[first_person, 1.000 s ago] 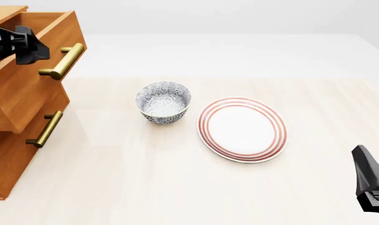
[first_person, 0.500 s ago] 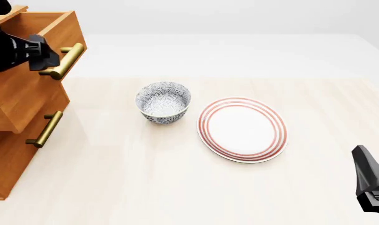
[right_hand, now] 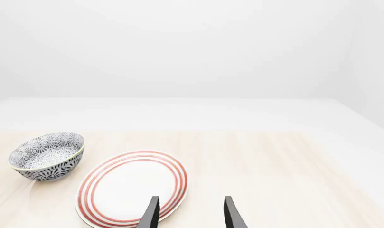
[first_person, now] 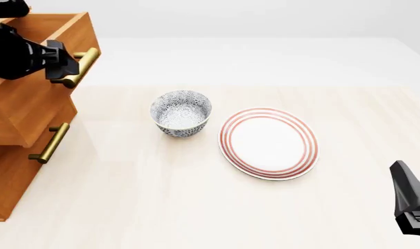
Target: Open the top drawer of the cabinet.
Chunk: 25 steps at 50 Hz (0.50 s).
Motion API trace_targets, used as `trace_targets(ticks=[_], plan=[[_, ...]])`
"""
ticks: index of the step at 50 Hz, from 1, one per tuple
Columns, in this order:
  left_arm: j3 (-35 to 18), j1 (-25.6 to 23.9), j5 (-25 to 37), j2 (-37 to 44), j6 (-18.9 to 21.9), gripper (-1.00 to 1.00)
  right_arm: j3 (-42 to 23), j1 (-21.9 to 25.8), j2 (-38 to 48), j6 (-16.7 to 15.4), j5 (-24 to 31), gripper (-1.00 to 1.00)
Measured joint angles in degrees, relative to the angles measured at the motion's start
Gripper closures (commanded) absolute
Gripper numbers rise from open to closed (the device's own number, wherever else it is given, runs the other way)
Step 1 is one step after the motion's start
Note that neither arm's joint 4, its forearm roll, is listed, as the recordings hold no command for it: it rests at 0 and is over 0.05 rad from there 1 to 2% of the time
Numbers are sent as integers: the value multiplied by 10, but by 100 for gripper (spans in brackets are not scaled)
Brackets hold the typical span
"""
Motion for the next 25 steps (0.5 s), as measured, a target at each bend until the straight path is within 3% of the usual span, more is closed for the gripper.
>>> trace_targets(ticks=[25], plan=[[-5,-45,5,2,-19,-100,0,0,0,0,0,-100]])
